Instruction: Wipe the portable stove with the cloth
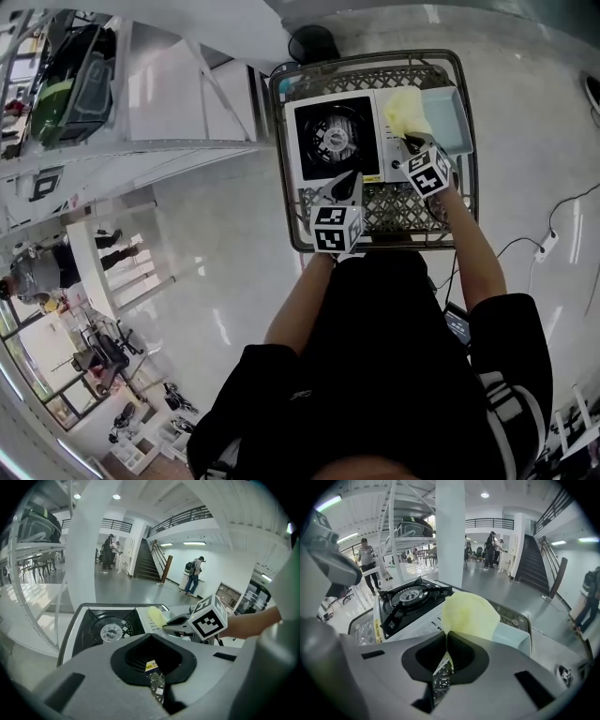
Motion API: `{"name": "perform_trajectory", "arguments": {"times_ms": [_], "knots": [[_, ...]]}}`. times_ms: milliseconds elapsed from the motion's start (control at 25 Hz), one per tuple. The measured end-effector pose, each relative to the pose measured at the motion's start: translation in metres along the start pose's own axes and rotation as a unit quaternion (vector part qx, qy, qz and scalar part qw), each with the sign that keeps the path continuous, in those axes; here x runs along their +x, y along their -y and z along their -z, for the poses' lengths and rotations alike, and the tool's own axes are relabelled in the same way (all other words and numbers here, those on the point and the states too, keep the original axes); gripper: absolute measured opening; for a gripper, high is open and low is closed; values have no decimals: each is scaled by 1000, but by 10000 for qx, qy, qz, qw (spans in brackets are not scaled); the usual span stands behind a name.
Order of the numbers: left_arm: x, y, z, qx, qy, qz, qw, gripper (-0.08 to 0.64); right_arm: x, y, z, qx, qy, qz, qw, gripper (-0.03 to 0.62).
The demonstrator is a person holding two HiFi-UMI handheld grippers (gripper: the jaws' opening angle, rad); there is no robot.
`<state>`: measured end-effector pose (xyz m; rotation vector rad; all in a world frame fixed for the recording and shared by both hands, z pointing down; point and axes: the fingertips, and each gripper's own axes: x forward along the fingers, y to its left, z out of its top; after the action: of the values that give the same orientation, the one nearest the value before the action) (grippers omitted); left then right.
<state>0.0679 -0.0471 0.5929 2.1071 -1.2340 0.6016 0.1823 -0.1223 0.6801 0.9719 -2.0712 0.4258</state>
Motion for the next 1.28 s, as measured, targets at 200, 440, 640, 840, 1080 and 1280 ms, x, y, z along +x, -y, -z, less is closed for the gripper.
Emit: {"name": "perform_trajectory", "arguments": {"times_ms": [200, 440, 640, 840, 1080, 1280], "knots": [[-3, 12, 7, 54, 4, 97, 9999, 17, -13, -18, 12, 76, -31, -5, 10000, 14], [-6, 22, 15, 110, -4, 186, 9998, 17, -24, -36, 27, 56, -68, -32, 10000, 14], [-9, 26, 17, 113, 32, 245, 9996, 17, -31, -47, 38, 96, -96, -29, 9999, 14], [-16, 27, 23, 107, -1, 265, 9996, 17, -39, -60, 47, 111, -153, -27, 9998, 14], [-21, 33, 28, 84, 111, 330, 9994, 17, -50, -72, 61, 76, -222, 41, 9997, 14], [-33, 37, 43, 89, 83, 396, 9991, 17, -55, -93, 75, 76, -351, 36, 9993, 14]]}}
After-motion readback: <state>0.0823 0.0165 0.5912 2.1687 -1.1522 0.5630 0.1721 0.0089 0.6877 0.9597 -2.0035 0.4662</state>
